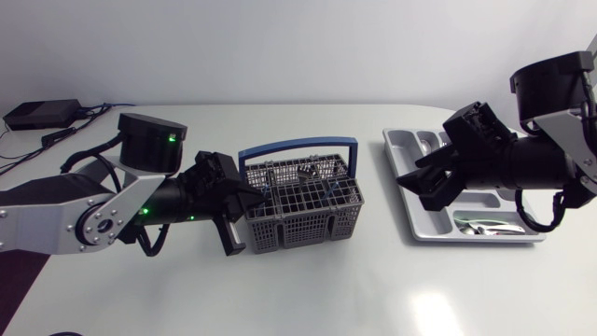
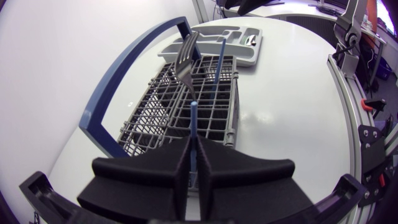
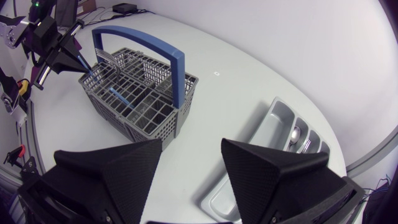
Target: Unload the cutlery basket into the drawer organizer.
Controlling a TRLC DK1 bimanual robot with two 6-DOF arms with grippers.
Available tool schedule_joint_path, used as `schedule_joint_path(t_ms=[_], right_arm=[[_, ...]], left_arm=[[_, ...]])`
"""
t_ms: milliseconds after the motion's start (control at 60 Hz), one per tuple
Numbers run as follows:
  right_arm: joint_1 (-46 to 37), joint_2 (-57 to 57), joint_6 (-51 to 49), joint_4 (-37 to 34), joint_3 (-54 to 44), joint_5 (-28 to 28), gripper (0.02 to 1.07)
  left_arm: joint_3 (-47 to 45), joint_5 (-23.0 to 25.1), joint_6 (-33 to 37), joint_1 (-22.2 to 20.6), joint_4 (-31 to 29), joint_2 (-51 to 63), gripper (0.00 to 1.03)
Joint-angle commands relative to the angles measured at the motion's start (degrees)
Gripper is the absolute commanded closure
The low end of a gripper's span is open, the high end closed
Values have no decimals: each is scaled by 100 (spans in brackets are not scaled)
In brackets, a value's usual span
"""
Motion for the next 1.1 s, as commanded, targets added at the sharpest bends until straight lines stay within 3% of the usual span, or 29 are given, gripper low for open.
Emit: schedule_joint_path(t_ms=[0, 350, 517, 1083], right_arm=[[68, -70, 124, 11, -126, 2, 37], [138, -211, 133, -95, -20, 20, 37], [199, -325, 133, -183, -2, 20, 37], [366, -1107, 89, -490, 6, 38, 37]], left_arm=[[165, 7, 70, -36, -126, -123, 100], [437, 42, -27, 26, -759, -747, 100], [648, 279, -246, 61, -1093, -1046, 100], [1175, 543, -1029, -36, -1655, -1933, 100]])
